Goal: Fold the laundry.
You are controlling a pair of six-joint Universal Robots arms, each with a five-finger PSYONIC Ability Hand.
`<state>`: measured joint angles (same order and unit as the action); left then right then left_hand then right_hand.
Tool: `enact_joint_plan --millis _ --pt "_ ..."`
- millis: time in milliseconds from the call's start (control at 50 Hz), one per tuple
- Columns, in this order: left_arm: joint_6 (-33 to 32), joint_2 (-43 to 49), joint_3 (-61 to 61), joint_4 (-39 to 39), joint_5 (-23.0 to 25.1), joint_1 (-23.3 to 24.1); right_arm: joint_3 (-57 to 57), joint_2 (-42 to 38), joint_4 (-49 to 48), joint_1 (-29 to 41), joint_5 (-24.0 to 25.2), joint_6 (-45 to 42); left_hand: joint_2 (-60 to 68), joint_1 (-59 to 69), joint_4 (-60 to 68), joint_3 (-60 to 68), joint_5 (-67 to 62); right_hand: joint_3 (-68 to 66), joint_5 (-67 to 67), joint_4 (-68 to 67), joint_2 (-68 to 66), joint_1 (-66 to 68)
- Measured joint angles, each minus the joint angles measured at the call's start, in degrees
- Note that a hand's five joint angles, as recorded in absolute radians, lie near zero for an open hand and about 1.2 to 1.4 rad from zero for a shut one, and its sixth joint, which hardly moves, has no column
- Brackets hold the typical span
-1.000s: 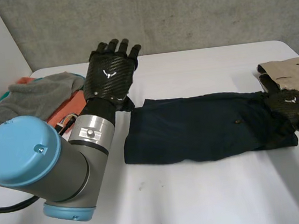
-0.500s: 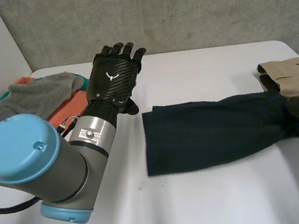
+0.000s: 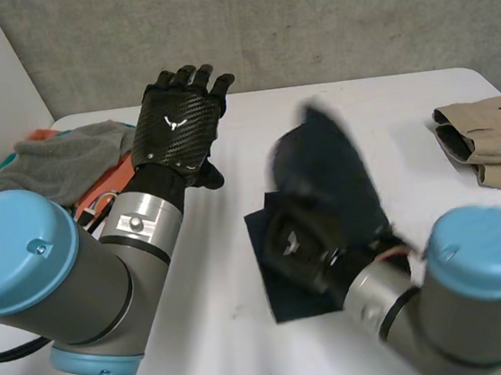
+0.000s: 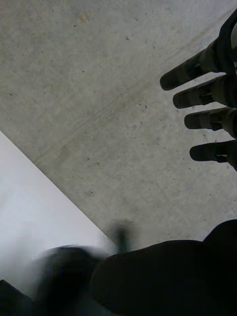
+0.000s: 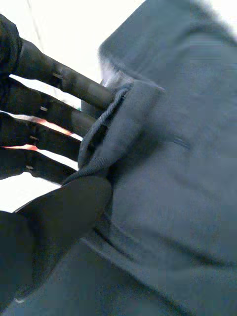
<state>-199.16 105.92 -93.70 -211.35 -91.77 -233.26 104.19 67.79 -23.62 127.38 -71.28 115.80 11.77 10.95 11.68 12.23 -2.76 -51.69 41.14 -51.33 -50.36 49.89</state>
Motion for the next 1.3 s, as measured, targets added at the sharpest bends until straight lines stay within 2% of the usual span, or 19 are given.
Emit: enact_joint_plan --millis 40,80,100,140,220,280,300,340,360,380,400,480,560,680,820,920,1080,1200,1300 --pt "0.0 0.02 0.21 -0.05 -0.03 -0.03 0.26 -1.03 0.07 0.84 0.47 -0.59 0.0 0.0 0.0 0.0 0.0 15.68 -15.83 16.88 18.27 -18.39" --pt "0.0 0.05 0.47 -0.14 -0.06 -0.07 0.34 -1.33 0.09 1.06 0.65 -0.53 0.0 0.0 0.0 0.0 0.0 22.91 -22.95 24.26 24.63 -25.37" --pt "-0.01 0.08 0.75 -0.24 -0.09 -0.1 0.46 -1.25 0.15 1.13 0.81 0.33 0.0 0.0 0.0 0.0 0.0 34.13 -33.22 34.39 34.08 -33.65" --pt "-0.01 0.18 1.44 -0.41 -0.16 -0.15 0.51 0.3 0.29 0.55 0.79 3.22 0.0 0.0 0.0 0.0 0.0 38.71 -36.98 38.17 37.56 -36.44" --pt "0.04 0.88 3.79 -0.56 -0.36 -0.08 0.48 5.88 0.88 -2.23 0.75 13.8 0.0 0.0 0.0 0.0 0.0 39.36 -38.65 39.06 37.91 -36.54" --pt "0.07 2.52 6.48 -0.32 -0.47 0.39 0.09 10.86 2.21 -5.66 0.9 27.95 0.0 0.0 0.0 0.0 0.0 39.36 -38.62 39.06 37.92 -36.54" --pt "0.07 2.72 6.76 -0.27 -0.48 0.46 0.03 11.24 2.39 -5.98 0.92 29.28 0.0 0.0 0.0 0.0 0.0 39.36 -38.62 39.06 37.92 -36.54" --pt "0.08 4.48 8.87 0.24 -0.51 1.17 -0.81 14.06 4.22 -8.75 1.03 39.93 0.0 0.0 0.0 0.0 0.0 39.36 -38.63 39.06 37.92 -36.54" --pt "0.08 5.22 9.72 0.49 -0.52 1.53 -1.17 14.91 5.03 -9.77 1.09 43.52 0.0 0.0 0.0 0.0 0.0 39.36 -38.63 39.06 37.92 -36.54" --pt "0.08 5.22 9.72 0.49 -0.52 1.53 -1.17 14.91 5.03 -9.77 1.09 43.52 0.0 0.0 0.0 0.0 0.0 39.36 -38.63 39.06 37.92 -36.54" --pt "0.09 7.09 11.67 1.8 -0.53 2.52 -2.57 16.05 7.74 -12.63 1.18 49.93 0.0 0.0 0.0 0.0 0.0 39.36 -38.62 39.06 38.03 -36.54" --pt "0.34 11.65 16.18 6.89 -0.52 4.83 -6.97 14.23 15.0 -18.3 1.41 56.06 0.0 0.0 0.0 0.0 0.0 39.36 -38.62 39.06 38.04 -36.54" --pt "1.67 16.58 20.92 13.8 -0.52 6.78 -12.94 8.22 21.96 -21.31 1.47 57.04 0.0 0.0 0.0 0.0 0.0 39.36 -38.62 39.06 38.04 -36.54" --pt "4.19 23.72 26.24 22.78 -0.71 7.85 -22.35 -3.07 30.01 -22.03 2.03 55.05 0.0 0.0 0.0 0.0 0.0 39.36 -38.62 39.06 38.04 -36.54" --pt "4.72 29.79 30.03 29.74 -2.72 7.47 -28.07 -12.94 32.73 -21.65 3.16 47.89 0.0 0.0 0.0 0.0 0.0 39.36 -38.62 39.06 38.04 -36.54" --pt "4.56 31.83 31.7 34.01 -3.79 6.85 -29.5 -16.56 32.58 -21.54 2.32 41.35 0.0 -0.39 0.0 -0.49 0.0 39.36 -38.62 39.06 38.06 -36.95" --pt "4.41 30.94 32.18 37.01 -3.46 6.08 -29.69 -16.57 32.43 -21.48 -1.0 35.31 -0.19 -1.78 0.0 -1.13 0.0 39.36 -38.65 39.06 38.96 -38.65" --pt "4.87 25.1 31.56 36.23 -1.04 5.86 -26.95 -10.71 30.76 -21.26 -2.08 35.36 -0.19 -1.78 0.0 -1.14 0.0 39.36 -38.65 39.06 38.96 -38.65" --pt "5.71 18.77 30.72 34.07 2.93 4.99 -20.91 -3.38 24.74 -20.64 -2.16 36.6 -0.19 -1.78 0.0 -1.13 0.0 39.36 -38.66 39.05 38.96 -38.65"
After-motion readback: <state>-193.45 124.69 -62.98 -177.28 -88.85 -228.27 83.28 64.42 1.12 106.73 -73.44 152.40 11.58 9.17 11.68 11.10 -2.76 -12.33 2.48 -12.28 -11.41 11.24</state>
